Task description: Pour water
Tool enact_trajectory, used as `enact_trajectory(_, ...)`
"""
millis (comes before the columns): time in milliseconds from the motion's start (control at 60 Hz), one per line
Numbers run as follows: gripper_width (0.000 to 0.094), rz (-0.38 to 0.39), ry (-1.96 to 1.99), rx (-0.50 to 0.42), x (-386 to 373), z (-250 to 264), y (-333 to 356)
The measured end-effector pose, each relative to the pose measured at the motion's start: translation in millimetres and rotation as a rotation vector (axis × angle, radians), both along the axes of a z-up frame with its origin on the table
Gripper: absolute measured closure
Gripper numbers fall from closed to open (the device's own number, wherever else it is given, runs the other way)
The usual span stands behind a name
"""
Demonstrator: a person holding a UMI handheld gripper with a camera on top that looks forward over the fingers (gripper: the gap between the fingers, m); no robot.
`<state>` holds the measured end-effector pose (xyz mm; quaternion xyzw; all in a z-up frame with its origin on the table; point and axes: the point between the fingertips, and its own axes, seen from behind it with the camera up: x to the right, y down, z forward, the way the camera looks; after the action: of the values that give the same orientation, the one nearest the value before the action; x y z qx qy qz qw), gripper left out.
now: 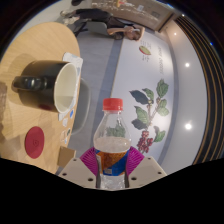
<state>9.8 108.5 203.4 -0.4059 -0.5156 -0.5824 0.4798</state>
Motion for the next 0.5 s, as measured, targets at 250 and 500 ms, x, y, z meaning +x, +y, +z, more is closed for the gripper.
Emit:
enact_trajectory(250, 0.0597, 0.038, -0.655, 0.022, -39.2, 32.3, -8.7)
enact_trajectory(500, 0.0595, 0.086, -0.634, 0.024, -41.8, 63.8, -4.3)
